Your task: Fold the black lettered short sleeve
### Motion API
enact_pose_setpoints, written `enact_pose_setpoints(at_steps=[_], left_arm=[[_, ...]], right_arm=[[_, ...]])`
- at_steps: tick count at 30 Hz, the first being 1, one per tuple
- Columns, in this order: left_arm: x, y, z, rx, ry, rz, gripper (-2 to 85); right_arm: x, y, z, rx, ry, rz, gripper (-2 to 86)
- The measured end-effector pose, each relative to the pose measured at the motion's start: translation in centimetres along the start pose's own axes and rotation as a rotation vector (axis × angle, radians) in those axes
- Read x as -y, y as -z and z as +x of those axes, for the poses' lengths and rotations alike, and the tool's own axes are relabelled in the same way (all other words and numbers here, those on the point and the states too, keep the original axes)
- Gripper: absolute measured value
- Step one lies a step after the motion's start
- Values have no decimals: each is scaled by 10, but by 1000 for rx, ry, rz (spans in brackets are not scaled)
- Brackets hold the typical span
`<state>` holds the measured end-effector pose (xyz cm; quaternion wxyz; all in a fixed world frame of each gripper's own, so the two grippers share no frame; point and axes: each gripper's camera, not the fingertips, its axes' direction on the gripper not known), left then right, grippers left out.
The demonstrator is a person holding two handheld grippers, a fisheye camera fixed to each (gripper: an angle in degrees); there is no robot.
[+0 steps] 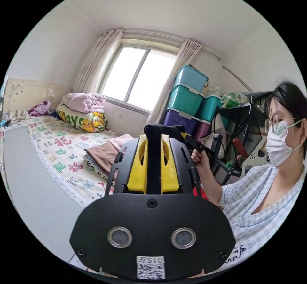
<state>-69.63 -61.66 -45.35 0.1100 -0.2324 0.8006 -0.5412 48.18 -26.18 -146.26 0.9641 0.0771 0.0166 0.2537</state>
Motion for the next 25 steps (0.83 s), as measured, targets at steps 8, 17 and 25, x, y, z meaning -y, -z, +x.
enact_pose_setpoints(at_steps=[8,17,25], left_arm=[[12,-147,-42,-147,9,-62,62],[118,-425,-209,-65,131,-73,69],[68,-540,-345,95,298,-237,76]], right_arm=[[-46,20,79,-173,-42,47,17],[55,-198,282,-437,81,-246,44],[-37,-376,371,-321,-49,-404,80]])
